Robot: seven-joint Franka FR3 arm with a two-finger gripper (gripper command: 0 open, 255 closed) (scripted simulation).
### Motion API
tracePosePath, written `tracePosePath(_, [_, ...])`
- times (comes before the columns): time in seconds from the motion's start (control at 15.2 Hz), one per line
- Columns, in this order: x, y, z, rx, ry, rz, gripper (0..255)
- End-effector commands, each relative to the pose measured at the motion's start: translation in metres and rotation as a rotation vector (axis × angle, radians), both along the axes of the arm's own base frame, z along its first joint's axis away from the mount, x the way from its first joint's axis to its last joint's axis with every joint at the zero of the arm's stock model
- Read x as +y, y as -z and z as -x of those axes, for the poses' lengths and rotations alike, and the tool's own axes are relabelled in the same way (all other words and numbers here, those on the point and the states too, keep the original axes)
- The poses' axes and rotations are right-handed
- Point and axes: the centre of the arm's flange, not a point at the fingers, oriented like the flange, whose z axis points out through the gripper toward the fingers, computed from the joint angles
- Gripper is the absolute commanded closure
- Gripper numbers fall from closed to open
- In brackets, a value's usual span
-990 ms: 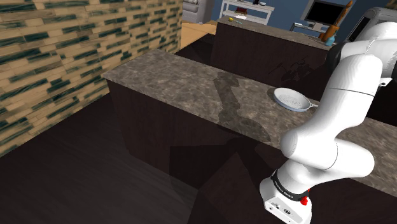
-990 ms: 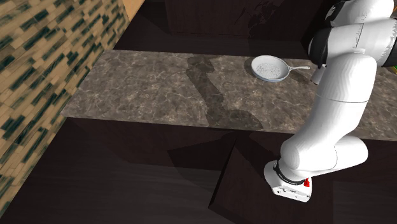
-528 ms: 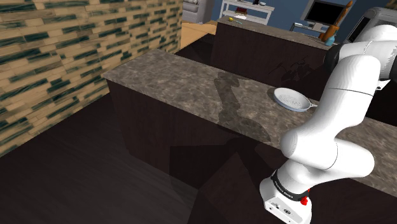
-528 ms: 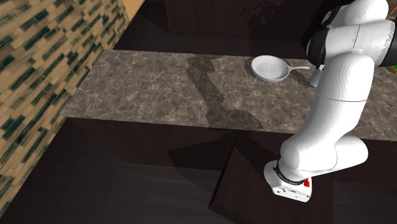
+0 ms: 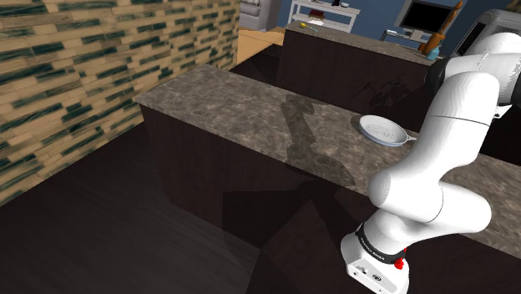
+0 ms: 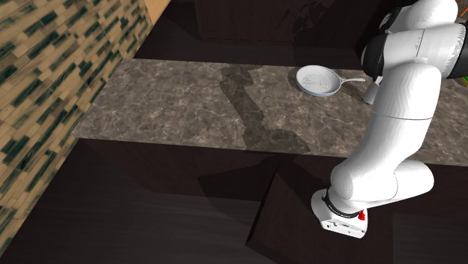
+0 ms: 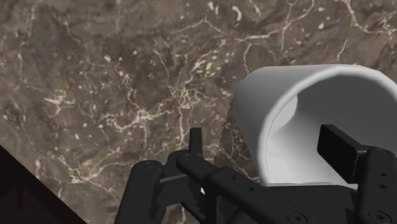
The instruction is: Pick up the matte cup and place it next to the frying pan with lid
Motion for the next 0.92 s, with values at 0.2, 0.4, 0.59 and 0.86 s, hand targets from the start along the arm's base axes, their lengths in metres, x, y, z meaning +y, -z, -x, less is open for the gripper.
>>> tracePosePath(0.2, [-0.002,-0.026,-0.001,0.000,0.000,0.000,0])
tracePosePath(0.4, [-0.004,-0.050,-0.002,0.000,0.000,0.000,0])
tracePosePath(0.59, [-0.004,-0.050,-0.002,0.000,0.000,0.000,0])
tracePosePath(0.86, [-0.004,-0.050,-0.002,0.000,0.000,0.000,0])
